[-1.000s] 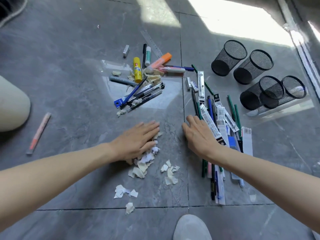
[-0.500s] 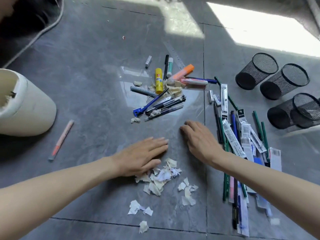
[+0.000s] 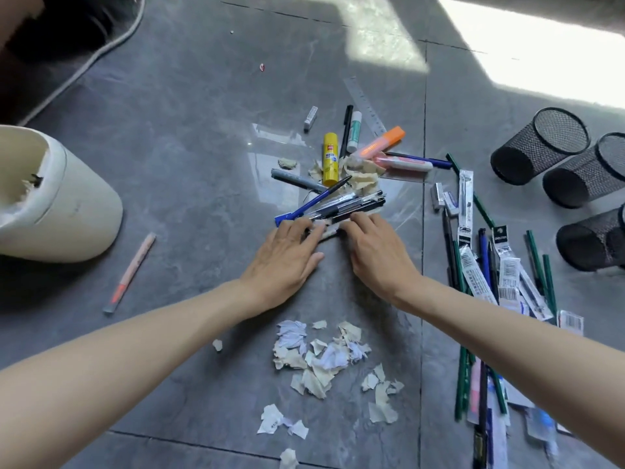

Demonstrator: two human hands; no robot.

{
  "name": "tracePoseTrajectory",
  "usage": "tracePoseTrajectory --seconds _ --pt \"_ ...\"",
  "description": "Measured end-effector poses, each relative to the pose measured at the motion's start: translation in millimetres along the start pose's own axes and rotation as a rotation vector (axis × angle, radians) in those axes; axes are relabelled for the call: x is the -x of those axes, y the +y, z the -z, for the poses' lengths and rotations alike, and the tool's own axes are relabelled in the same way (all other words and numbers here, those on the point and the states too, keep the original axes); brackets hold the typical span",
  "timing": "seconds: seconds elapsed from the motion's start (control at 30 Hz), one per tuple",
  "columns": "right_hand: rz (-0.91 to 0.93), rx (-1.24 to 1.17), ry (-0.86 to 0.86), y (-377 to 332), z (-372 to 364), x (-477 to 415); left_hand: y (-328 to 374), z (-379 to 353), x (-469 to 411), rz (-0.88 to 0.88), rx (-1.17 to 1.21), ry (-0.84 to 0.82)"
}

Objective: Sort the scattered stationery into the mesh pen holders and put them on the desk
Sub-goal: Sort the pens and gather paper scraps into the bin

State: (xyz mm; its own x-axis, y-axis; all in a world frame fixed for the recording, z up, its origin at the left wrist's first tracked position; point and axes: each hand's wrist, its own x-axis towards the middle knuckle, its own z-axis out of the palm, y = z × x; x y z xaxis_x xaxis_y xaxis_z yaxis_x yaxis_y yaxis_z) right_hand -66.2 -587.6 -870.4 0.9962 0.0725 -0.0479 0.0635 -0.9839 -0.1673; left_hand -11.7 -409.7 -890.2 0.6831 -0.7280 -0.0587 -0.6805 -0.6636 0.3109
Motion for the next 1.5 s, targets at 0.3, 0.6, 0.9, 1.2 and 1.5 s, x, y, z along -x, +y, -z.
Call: tracePoseTrajectory --seconds 0.3,0.6,0.9,1.2,1.5 --pt "0.001 0.032 0.050 11 3 4 -32 9 43 -0.063 0.158 0.103" --pt "0.103 0.009 -0.197 8 -7 4 -14 -8 56 -0.079 0.140 -0.163" --pt "0.115 -0.031 -0.184 2 -2 13 -25 1 45 -0.010 0.161 -0.130" --pt "-0.012 -0.202 -0.128 18 -7 76 19 -9 94 -0.301 0.358 -0.328" --pt "-0.289 -0.620 0.097 35 13 97 49 -5 15 -0.200 0.236 -0.292"
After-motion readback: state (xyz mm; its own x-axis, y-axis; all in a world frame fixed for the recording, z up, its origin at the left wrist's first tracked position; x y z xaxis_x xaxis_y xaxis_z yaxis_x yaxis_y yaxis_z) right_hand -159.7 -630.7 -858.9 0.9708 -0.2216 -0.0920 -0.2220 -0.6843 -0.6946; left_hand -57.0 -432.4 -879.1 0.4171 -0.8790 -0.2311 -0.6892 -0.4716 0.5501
